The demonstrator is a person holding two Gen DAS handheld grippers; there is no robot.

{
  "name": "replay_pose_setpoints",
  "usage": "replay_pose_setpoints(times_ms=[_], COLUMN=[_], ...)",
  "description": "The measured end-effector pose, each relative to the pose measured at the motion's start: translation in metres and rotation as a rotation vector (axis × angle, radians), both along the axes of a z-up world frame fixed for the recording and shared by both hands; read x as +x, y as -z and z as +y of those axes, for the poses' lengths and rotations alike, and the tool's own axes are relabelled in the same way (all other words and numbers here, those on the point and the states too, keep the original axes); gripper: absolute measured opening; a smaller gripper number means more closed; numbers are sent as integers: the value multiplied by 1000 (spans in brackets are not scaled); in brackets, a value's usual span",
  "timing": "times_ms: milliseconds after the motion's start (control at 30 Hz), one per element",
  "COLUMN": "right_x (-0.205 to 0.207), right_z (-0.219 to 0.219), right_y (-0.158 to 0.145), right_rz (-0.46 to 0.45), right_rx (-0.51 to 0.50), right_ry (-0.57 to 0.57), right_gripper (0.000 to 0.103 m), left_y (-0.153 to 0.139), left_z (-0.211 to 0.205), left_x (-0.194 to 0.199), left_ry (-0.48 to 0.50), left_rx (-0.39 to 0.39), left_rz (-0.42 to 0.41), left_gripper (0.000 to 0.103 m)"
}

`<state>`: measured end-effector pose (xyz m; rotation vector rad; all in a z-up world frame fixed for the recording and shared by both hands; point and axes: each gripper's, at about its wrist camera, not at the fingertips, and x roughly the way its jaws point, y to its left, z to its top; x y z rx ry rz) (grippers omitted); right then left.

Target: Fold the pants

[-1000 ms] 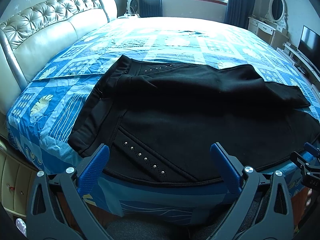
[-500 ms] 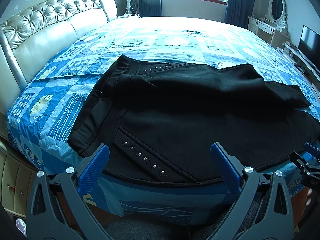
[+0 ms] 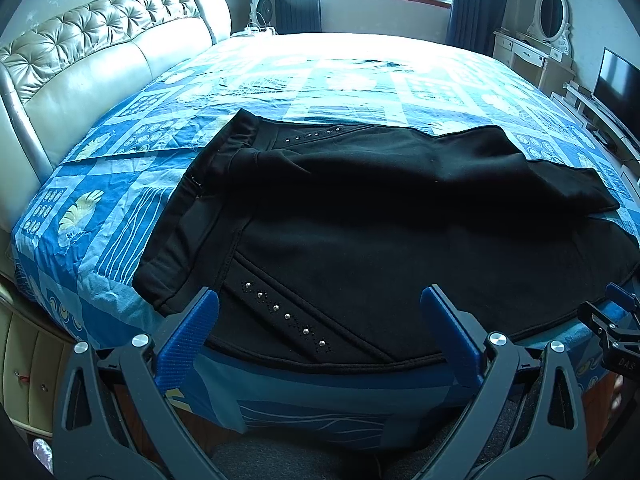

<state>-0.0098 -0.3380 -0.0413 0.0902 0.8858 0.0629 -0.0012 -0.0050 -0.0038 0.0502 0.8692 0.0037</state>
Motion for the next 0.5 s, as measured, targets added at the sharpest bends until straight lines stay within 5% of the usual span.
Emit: replay_pose_setpoints(times_ms=[300, 500], right_x=[0, 5], right_z=[0, -36], right_y=[-1, -33], right_rz=[7, -42], right_rx=[19, 151], right_ry=[-6, -22], right_gripper=[98, 98], left_y=[-1, -1], left_z=[-2, -3], left_x=[0, -1], left_ry=[7, 11], left_rx=[-3, -13], left_rz=[-1, 3], left_gripper=[101, 101])
